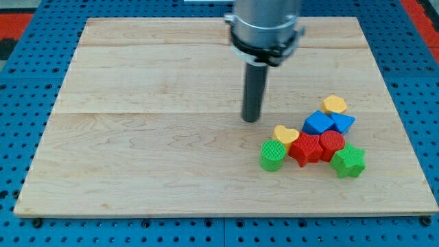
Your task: Move your arm to the right side of the hexagon
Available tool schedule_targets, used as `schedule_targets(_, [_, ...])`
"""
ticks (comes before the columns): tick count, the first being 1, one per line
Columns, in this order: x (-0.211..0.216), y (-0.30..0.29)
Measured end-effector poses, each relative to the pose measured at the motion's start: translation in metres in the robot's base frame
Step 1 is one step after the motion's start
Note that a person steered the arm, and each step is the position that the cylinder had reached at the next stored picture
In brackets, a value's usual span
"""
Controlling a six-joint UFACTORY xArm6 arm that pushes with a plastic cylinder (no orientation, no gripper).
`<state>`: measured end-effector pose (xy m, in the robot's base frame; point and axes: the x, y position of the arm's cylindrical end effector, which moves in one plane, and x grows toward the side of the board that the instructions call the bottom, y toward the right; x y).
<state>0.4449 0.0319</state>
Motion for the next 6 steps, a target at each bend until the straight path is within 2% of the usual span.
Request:
schedule_targets(2, [-0.068,-0.064])
schedule_targets(3, [-0.099,-0.036])
schedule_targets(4, [-0.094,0.063])
schedule_targets(5, [-0.07,0.173])
schedule_targets(6, [-0.029,0.225])
